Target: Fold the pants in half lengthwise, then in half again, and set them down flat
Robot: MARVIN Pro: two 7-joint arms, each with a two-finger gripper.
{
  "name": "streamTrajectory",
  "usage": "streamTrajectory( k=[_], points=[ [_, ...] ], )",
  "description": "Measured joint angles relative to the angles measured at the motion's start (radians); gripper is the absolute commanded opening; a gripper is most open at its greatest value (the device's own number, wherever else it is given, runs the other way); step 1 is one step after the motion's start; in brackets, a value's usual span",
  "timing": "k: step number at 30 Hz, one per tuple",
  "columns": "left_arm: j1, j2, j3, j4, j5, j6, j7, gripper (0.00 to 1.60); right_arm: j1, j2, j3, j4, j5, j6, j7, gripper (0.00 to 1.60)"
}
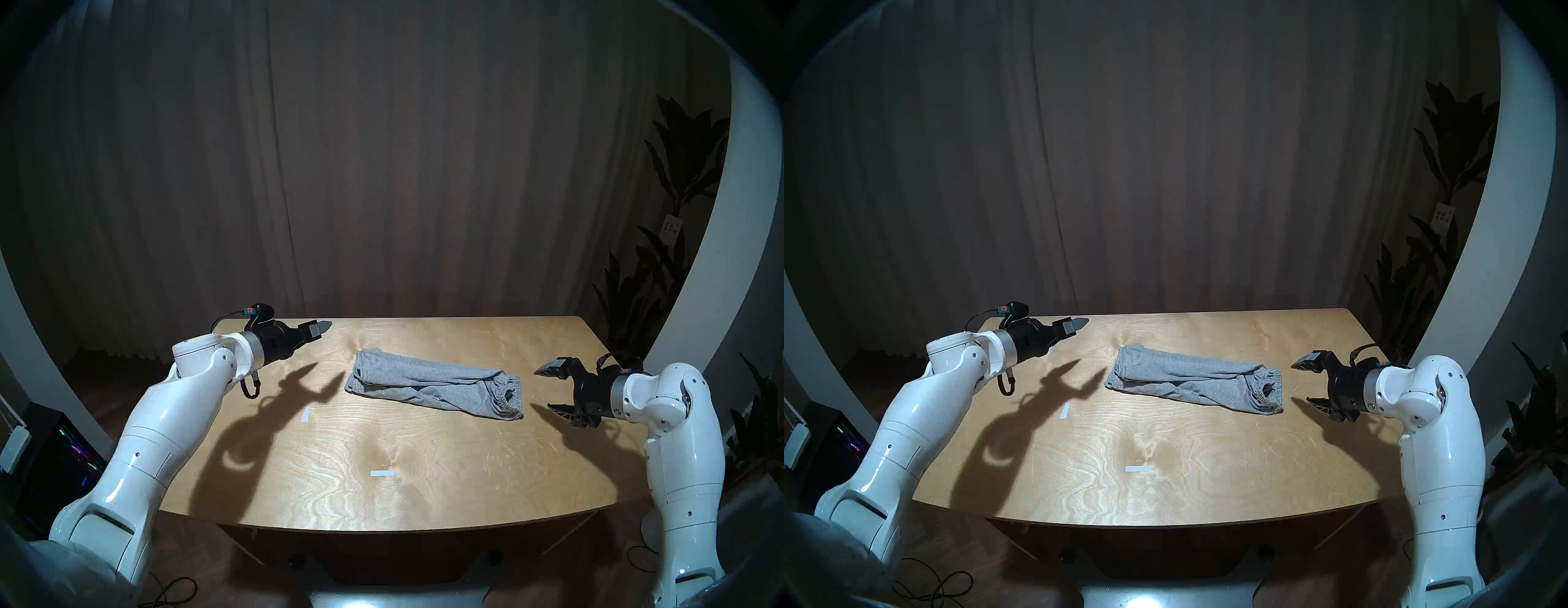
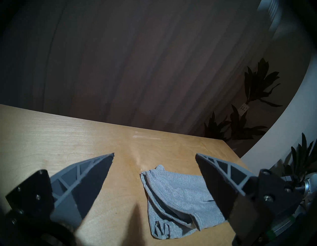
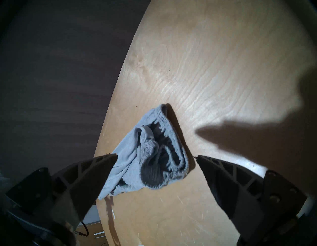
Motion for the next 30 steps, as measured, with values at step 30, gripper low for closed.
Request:
streamTrajectory(
  k=[30],
  points=[
    [0.265, -0.070, -0.133, -0.296, -0.026, -0.134, 0.273, 1.60, 0.158, 0.010, -0.117, 0.254, 0.070, -0.096, -0.085, 1.60]
  ],
)
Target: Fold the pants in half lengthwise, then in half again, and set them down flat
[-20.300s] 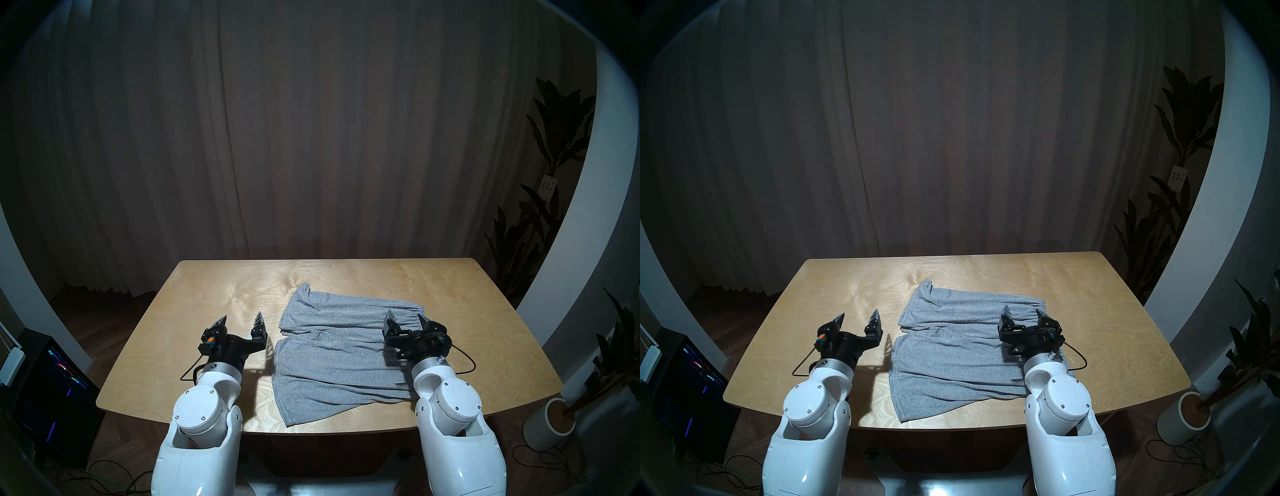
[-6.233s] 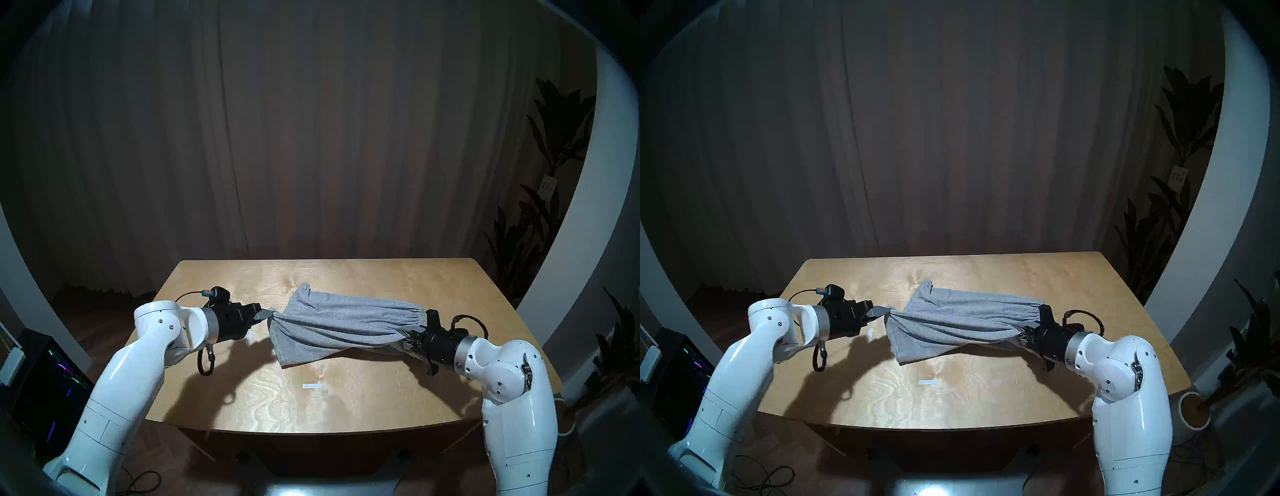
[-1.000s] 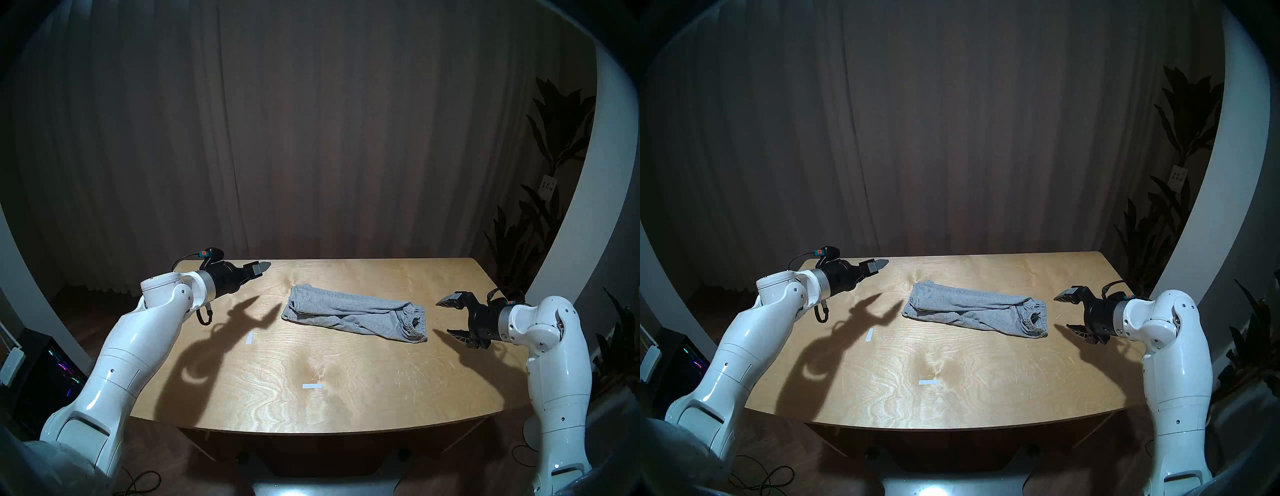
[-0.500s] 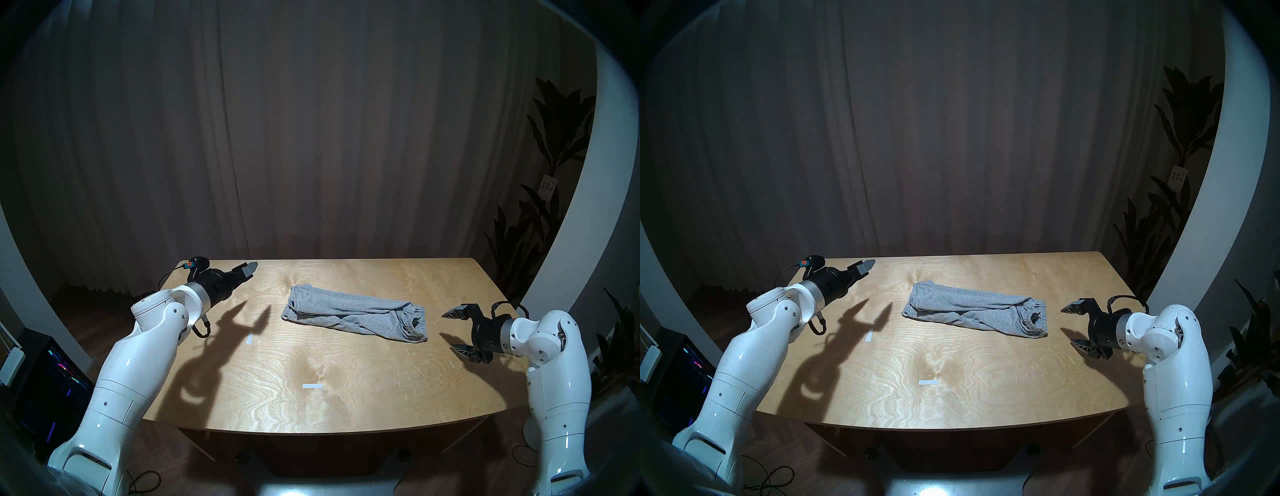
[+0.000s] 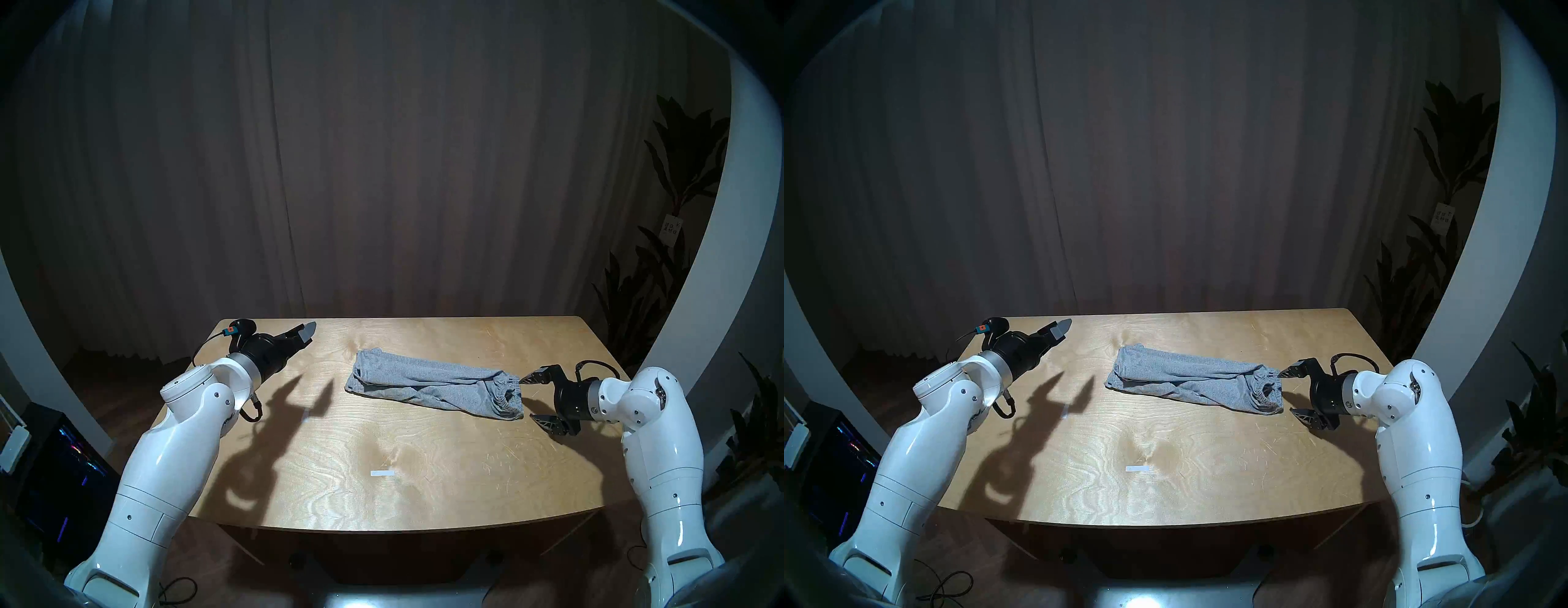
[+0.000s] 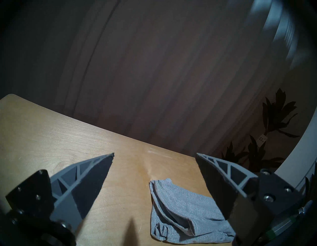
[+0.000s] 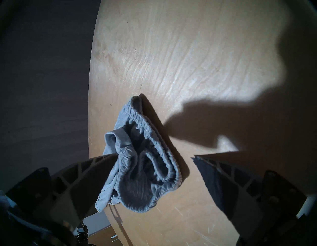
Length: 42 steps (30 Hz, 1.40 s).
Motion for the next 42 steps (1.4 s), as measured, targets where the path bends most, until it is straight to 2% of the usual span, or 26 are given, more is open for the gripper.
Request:
streamTrajectory(
  k=[10, 22, 39, 40, 42],
  points=[
    [0.024, 0.002, 0.000, -0.018, 0.001, 0.009, 0.038, 1.60, 0.033, 0.005, -0.031, 0.049, 0.002, 0.031, 0.028, 1.60],
    [0.037, -0.007, -0.003, -0.042, -0.010, 0.014, 0.079, 1.60, 0.042, -0.004, -0.062, 0.062, 0.003, 0.038, 0.042, 1.60],
    [0.054, -0.012, -0.003, -0.051, -0.024, 0.014, 0.097, 1.60, 0.111, -0.020, -0.118, 0.149, -0.084, 0.033, 0.111, 1.60],
    [0.054, -0.012, -0.003, -0.052, -0.024, 0.014, 0.097, 1.60, 0.113, -0.021, -0.120, 0.151, -0.086, 0.033, 0.113, 1.55],
    [0.055, -0.012, -0.002, -0.052, -0.025, 0.014, 0.096, 1.60, 0.120, -0.021, -0.125, 0.159, -0.092, 0.033, 0.119, 1.26]
  ],
)
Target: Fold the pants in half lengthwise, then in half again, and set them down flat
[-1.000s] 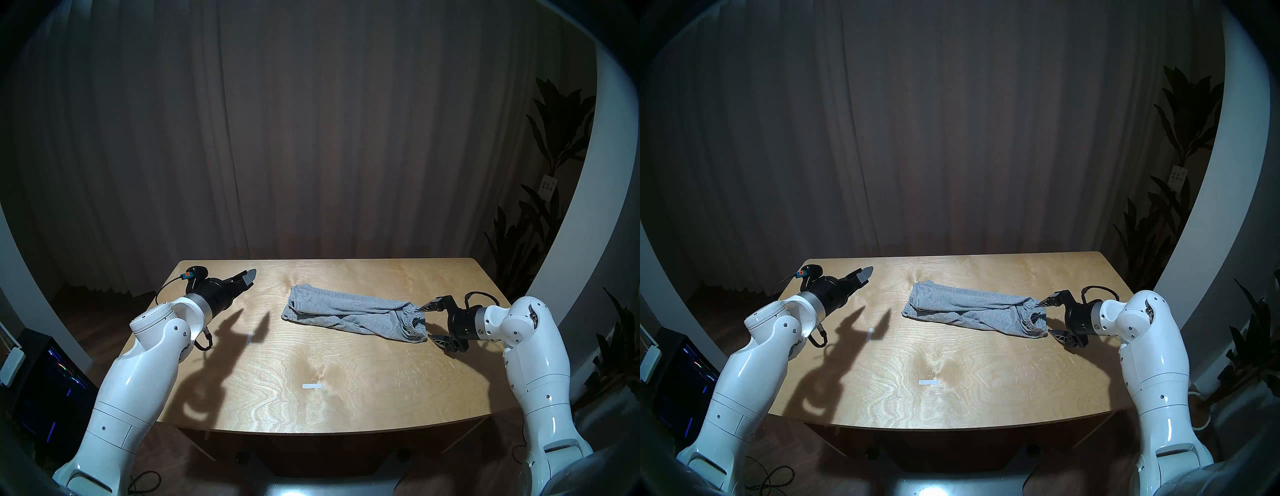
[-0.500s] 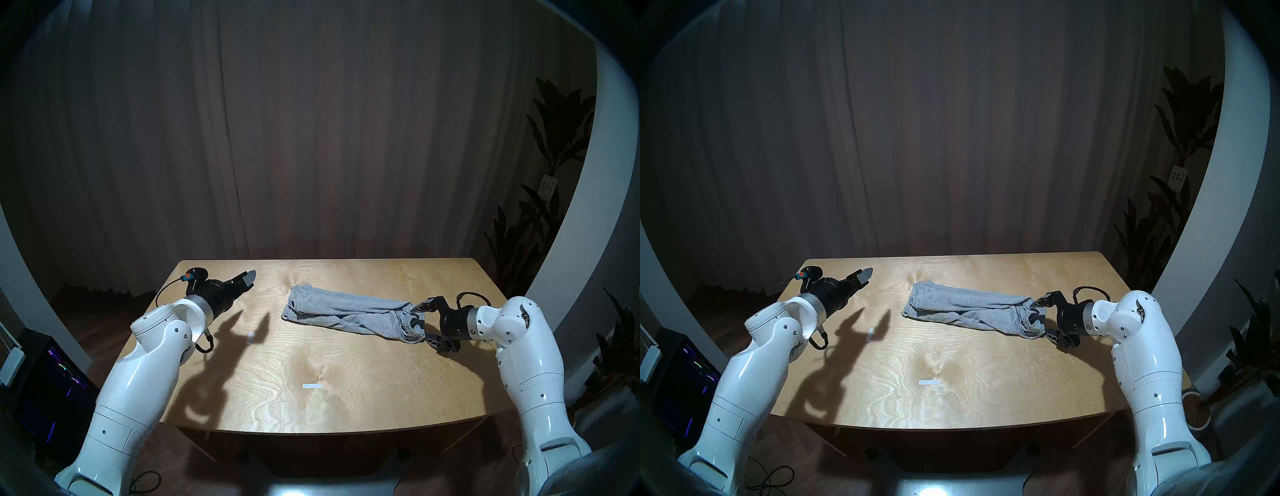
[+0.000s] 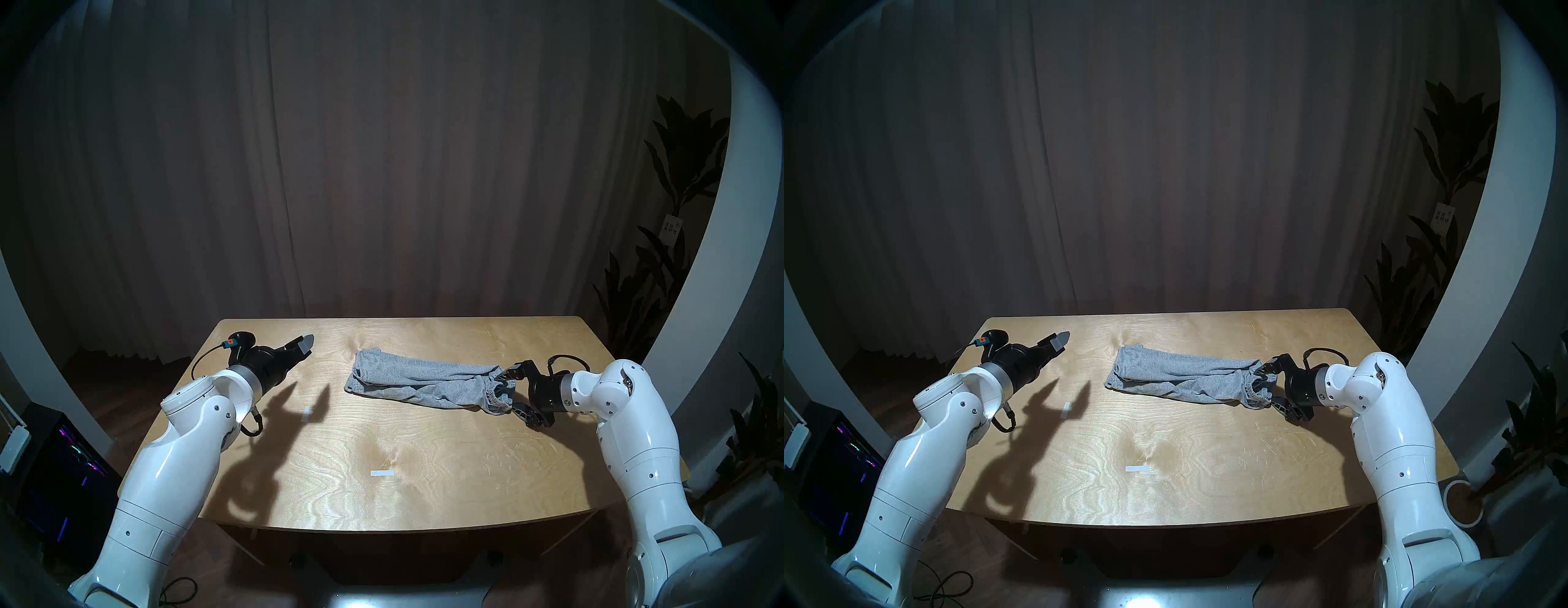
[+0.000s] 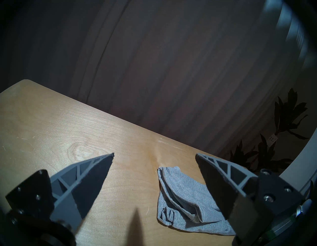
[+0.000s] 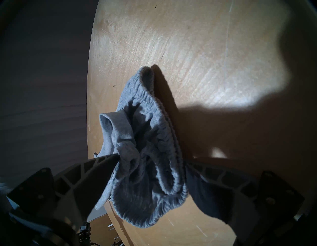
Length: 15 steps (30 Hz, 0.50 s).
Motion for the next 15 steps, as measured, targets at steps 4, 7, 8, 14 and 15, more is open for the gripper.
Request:
streamTrajectory(
  k=[4, 7, 8, 14, 15],
  points=[
    [0.001, -0.001, 0.000, 0.000, -0.002, 0.000, 0.000, 1.60, 0.007, -0.001, -0.012, 0.017, -0.011, 0.000, 0.007, 0.59],
    [0.002, -0.001, 0.000, 0.000, -0.002, 0.000, 0.000, 1.60, 0.006, -0.002, -0.019, 0.028, -0.017, 0.000, 0.010, 0.24],
    [0.002, -0.002, 0.000, 0.000, -0.002, 0.000, 0.001, 1.60, 0.007, -0.003, -0.020, 0.028, -0.017, 0.000, 0.012, 0.08],
    [0.004, -0.004, -0.001, 0.000, -0.003, 0.000, 0.005, 1.60, 0.005, -0.002, -0.018, 0.023, -0.010, 0.001, 0.010, 0.00],
    [0.005, -0.005, -0.001, 0.000, -0.003, 0.000, 0.006, 1.60, 0.002, -0.002, -0.016, 0.017, -0.004, 0.002, 0.006, 0.00]
  ],
)
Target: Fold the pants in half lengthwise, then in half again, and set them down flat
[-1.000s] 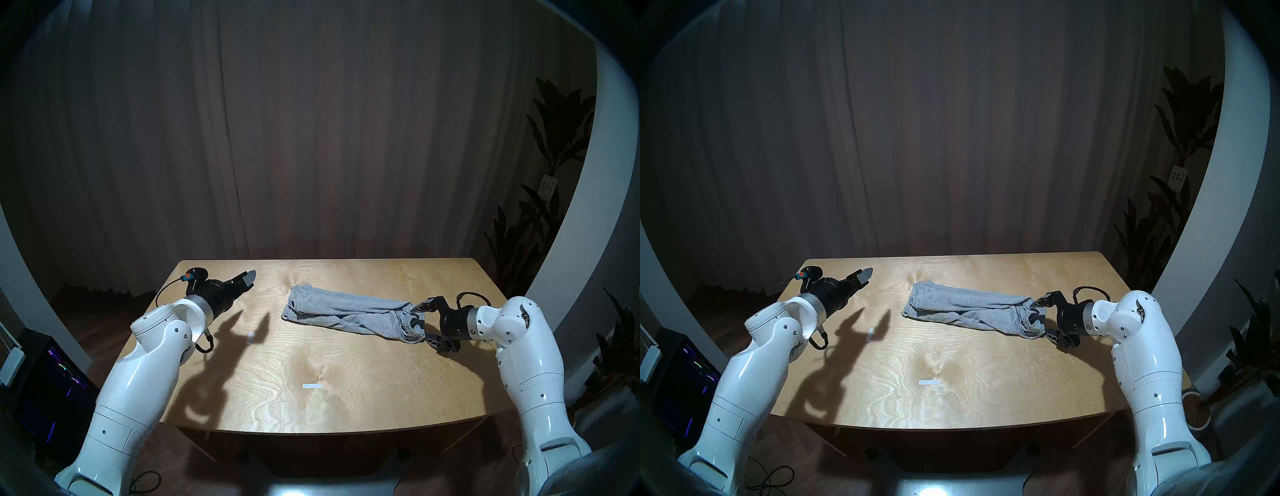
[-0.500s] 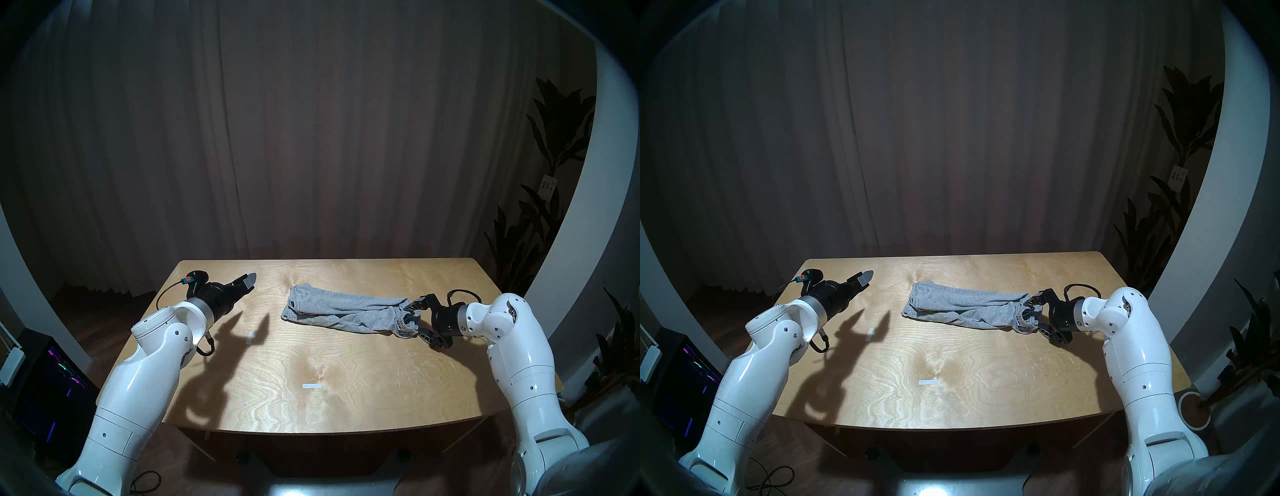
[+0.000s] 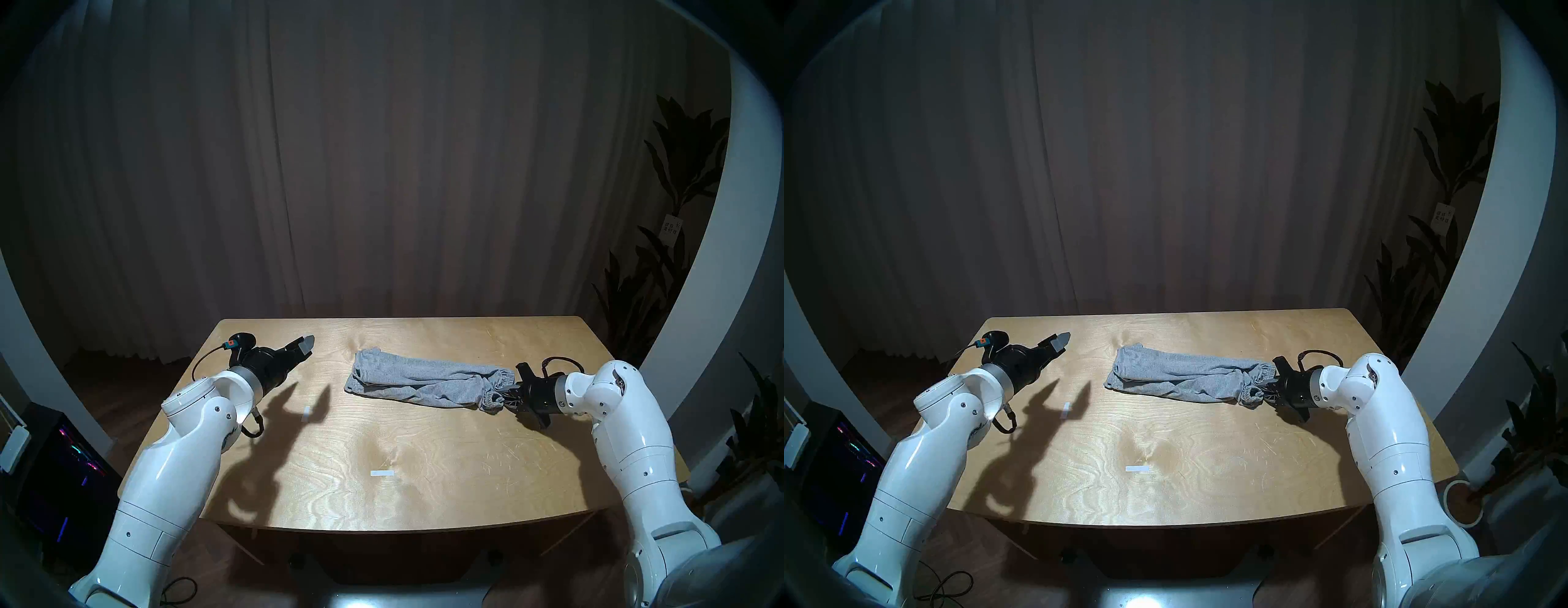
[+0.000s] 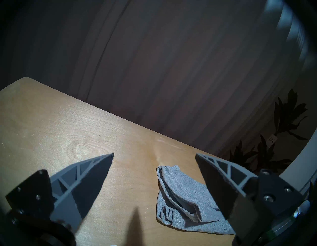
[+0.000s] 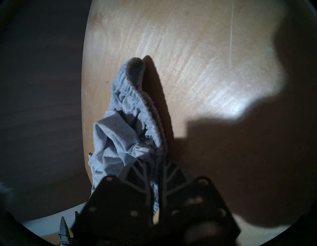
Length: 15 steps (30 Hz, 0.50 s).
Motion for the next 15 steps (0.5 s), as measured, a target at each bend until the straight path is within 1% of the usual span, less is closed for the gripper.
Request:
streamTrajectory(
  k=[8, 15],
  points=[
    [0.002, -0.002, -0.004, -0.001, -0.001, -0.001, 0.009, 1.60, -0.032, 0.008, 0.032, -0.063, 0.060, 0.020, -0.038, 0.00],
    [0.002, -0.005, -0.005, -0.001, -0.002, -0.003, 0.012, 1.60, -0.011, 0.012, 0.047, -0.108, 0.090, 0.029, -0.048, 0.00]
  ],
)
